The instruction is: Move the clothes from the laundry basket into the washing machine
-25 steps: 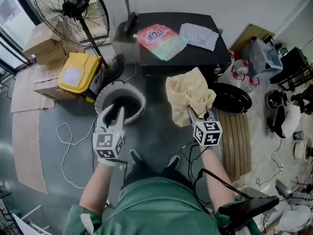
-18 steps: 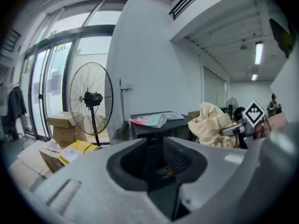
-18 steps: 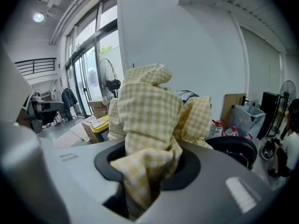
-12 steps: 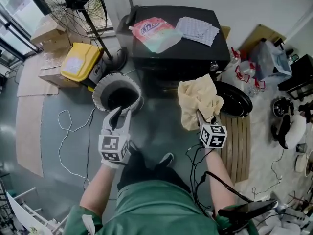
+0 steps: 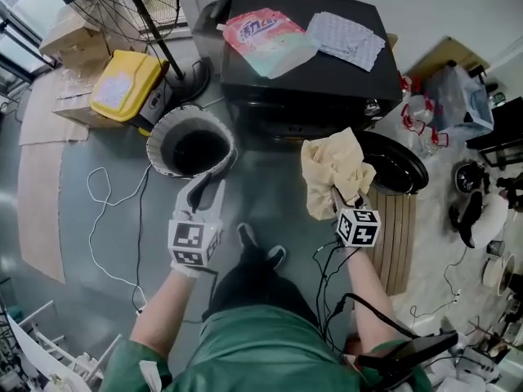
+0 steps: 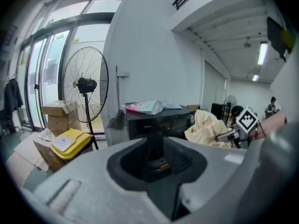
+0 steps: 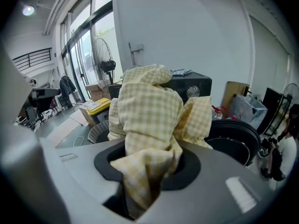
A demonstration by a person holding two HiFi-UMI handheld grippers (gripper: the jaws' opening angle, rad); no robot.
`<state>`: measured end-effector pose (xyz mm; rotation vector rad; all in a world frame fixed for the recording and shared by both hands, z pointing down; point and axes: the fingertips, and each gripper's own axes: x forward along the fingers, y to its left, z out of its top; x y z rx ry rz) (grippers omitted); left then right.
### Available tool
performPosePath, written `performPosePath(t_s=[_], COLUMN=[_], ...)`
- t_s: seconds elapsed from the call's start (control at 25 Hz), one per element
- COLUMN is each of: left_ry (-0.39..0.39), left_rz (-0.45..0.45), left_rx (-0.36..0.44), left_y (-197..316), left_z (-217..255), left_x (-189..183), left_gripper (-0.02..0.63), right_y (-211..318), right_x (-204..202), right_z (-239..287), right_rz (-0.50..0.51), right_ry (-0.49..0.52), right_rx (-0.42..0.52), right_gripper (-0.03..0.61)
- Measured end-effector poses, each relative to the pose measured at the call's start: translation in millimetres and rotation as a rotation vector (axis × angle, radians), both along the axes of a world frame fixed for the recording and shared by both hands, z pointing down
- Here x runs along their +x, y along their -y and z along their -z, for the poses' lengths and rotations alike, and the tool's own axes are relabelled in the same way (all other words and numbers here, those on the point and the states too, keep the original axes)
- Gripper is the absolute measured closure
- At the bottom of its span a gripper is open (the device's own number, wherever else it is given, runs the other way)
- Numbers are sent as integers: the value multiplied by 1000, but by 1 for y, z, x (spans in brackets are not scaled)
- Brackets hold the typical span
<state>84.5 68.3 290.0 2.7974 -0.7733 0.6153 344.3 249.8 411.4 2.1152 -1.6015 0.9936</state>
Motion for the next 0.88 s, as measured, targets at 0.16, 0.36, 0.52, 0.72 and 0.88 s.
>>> performPosePath(t_s=[0.16,0.36,0.52,0.72,0.88], left_ry=[-9,-3,2,12,10], left_rz=[1,-12,-25,-25,8], left_rx=[-22,-39,-49,-56,-69], left_y=[28,50,61,67,68], left_z=[-21,-45,-62,-81,-97], left_x=[4,0,-2,-4,1], left_gripper=[507,507,508,507,507], right_y=[17,36,48,57,68], right_x=[0,-1,1,3,6], right_z=[-26,-58,-82,-102,-118], right_rz=[26,79,113,135,164], right_ry=[10,-2,5,25,35], right_rx=[-53,-121,-164,-187,-180], right_gripper=[431,431,431,431,430])
